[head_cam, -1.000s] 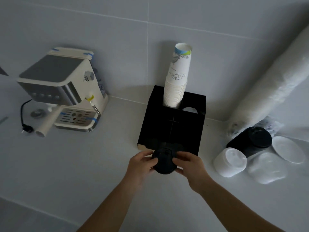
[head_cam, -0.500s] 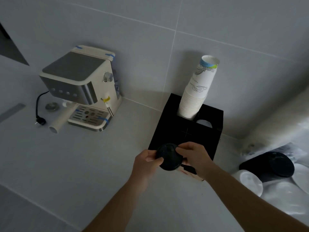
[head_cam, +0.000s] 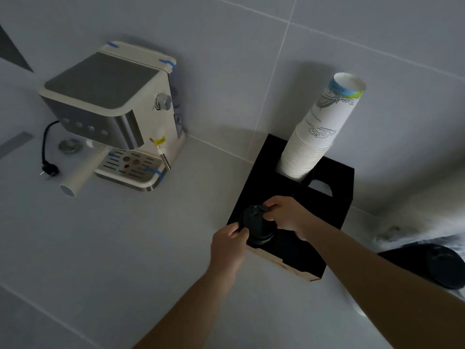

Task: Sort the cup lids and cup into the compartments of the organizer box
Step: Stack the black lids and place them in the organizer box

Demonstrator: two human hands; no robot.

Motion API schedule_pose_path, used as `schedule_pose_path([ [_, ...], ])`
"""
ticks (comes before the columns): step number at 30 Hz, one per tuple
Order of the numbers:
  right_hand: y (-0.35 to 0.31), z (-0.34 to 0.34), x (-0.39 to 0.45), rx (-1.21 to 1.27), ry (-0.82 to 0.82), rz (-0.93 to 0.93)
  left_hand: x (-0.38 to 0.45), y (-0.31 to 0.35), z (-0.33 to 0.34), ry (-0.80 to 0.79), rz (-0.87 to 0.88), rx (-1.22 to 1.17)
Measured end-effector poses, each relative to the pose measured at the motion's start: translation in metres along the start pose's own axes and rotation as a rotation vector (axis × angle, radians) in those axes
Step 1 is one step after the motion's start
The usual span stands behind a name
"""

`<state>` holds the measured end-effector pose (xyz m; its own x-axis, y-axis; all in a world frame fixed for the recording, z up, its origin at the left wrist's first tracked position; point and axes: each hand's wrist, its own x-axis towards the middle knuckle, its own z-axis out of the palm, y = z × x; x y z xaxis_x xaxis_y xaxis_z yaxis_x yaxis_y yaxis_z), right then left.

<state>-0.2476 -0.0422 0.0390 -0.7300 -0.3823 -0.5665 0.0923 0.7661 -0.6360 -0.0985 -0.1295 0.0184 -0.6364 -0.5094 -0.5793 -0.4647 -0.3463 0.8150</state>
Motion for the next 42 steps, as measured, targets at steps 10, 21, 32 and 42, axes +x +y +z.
schedule_pose_path([
  [10,-0.015,0.008,0.019,-0.312,-0.115,0.003,0.008,0.007,0.013,-0.171,-0.278,-0.314],
  [21,-0.017,0.014,0.031,-0.320,-0.132,0.068,0.011,0.034,0.011,-0.213,-0.376,-0.648],
  [32,-0.018,0.027,0.029,-0.493,-0.126,0.074,0.027,0.042,0.019,-0.134,-0.370,-0.465],
  [42,-0.021,0.017,0.027,-0.219,-0.107,0.189,0.024,0.044,0.014,-0.146,-0.388,-0.475],
])
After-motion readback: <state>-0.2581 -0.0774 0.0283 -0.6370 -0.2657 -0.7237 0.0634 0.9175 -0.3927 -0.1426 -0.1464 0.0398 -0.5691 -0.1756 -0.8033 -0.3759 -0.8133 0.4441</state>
